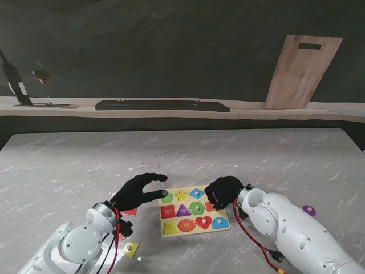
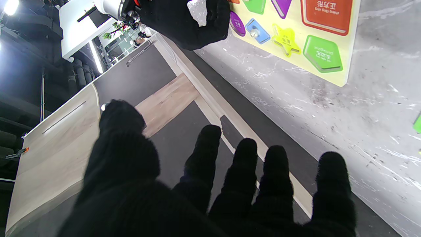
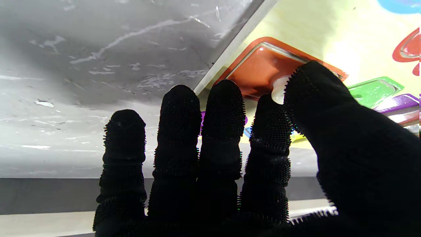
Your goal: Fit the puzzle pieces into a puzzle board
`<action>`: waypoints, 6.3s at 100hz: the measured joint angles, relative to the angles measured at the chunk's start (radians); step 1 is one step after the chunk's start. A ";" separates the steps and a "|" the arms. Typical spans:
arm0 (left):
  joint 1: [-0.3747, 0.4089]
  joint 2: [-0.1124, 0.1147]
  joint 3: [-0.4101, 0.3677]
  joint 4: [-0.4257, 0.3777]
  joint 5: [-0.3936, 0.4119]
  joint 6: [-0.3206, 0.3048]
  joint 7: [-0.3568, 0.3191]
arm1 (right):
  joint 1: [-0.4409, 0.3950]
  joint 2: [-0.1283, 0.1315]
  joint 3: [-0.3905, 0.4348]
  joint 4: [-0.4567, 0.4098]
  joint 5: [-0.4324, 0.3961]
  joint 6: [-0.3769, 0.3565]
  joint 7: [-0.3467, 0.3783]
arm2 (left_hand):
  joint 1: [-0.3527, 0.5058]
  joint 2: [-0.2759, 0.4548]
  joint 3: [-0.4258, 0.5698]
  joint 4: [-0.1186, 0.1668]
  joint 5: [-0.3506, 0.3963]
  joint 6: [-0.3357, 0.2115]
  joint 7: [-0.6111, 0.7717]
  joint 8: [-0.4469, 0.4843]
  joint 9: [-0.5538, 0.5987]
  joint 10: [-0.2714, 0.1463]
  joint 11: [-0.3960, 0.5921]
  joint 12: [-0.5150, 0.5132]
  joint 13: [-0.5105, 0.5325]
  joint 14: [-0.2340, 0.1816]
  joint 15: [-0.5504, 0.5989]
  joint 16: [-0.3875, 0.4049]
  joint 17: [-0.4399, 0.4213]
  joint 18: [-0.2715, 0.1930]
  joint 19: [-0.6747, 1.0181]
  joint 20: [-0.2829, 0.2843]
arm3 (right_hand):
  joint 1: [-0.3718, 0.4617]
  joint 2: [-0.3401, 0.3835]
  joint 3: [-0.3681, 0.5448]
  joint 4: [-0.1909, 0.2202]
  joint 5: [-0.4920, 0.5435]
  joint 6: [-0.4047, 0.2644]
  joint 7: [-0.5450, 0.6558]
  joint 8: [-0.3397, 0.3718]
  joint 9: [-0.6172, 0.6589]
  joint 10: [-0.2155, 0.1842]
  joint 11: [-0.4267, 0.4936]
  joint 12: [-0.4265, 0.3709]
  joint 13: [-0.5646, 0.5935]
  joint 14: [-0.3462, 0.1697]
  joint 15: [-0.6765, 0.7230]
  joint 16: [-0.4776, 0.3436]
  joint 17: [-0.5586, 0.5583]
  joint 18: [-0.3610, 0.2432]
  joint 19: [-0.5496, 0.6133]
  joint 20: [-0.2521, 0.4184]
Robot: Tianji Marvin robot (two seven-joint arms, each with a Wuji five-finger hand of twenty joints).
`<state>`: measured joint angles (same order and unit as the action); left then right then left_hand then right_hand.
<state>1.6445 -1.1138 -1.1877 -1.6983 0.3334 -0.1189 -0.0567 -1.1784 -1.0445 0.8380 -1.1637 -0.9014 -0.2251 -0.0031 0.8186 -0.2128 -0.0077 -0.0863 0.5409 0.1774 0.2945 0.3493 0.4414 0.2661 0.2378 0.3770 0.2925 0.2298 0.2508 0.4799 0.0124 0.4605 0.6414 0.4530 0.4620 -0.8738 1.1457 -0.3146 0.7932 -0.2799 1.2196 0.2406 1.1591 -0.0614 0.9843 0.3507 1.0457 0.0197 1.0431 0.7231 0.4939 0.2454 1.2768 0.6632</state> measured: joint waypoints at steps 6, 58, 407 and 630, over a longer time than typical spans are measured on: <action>0.000 0.000 0.000 0.000 0.000 0.000 0.000 | 0.001 0.001 -0.003 -0.001 -0.002 0.004 0.000 | 0.000 0.000 0.000 0.000 0.000 0.000 0.000 0.000 0.000 0.000 0.000 0.000 0.000 0.000 0.000 0.000 0.000 0.000 0.000 0.000 | -0.010 0.000 0.001 0.006 0.000 -0.008 0.004 0.001 -0.009 0.003 0.011 0.000 0.000 0.000 0.012 0.001 -0.002 0.010 0.006 0.000; 0.000 0.000 0.000 0.000 -0.001 0.002 0.000 | -0.023 0.012 -0.006 -0.012 -0.105 0.079 -0.053 | 0.000 0.001 0.000 0.000 0.001 0.000 0.000 0.000 0.000 0.000 0.000 0.000 0.000 0.000 0.000 0.000 0.000 0.000 0.000 0.000 | -0.256 0.268 -0.237 0.175 0.135 -0.002 -0.015 0.337 -0.009 0.018 0.078 0.083 0.000 0.037 0.098 0.023 -0.017 0.050 0.046 0.000; -0.020 -0.002 0.026 0.016 -0.010 0.029 0.001 | -0.334 0.094 0.711 -0.028 -0.442 0.039 0.021 | 0.013 0.021 0.000 0.000 0.020 0.000 0.000 0.000 0.000 0.000 0.000 -0.001 0.000 0.000 0.000 0.000 0.000 0.000 0.005 0.000 | -0.071 0.200 -0.088 0.085 -0.006 0.055 -0.068 0.055 -0.061 0.016 0.029 0.097 -0.072 0.015 0.042 0.037 -0.060 0.023 -0.023 0.025; 0.006 -0.003 -0.004 -0.001 -0.002 0.016 0.016 | 0.246 -0.065 -0.248 0.202 0.166 0.211 -0.006 | 0.013 0.021 0.000 0.000 0.020 0.000 0.000 0.000 0.000 0.000 0.000 -0.001 0.000 0.000 0.000 0.000 0.000 0.000 0.006 0.000 | -0.061 0.191 -0.101 0.085 0.024 0.072 0.013 0.051 -0.049 0.031 0.054 0.097 -0.031 0.036 0.099 0.050 -0.016 0.026 0.043 0.039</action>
<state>1.6503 -1.1172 -1.1918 -1.6997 0.3317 -0.1030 -0.0409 -0.9323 -1.1099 0.5896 -0.9619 -0.7356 -0.0139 -0.0091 0.8319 -0.1921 -0.0080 -0.0863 0.5607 0.1774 0.2944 0.3493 0.4415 0.2661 0.2378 0.3764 0.2925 0.2298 0.2508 0.4799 0.0124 0.4606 0.6471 0.4530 0.4010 -0.6831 1.0451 -0.2300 0.8173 -0.2078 1.2323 0.2919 1.1105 -0.0306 1.0387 0.4474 1.0150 0.0555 1.1421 0.7727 0.4774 0.2710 1.3195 0.7021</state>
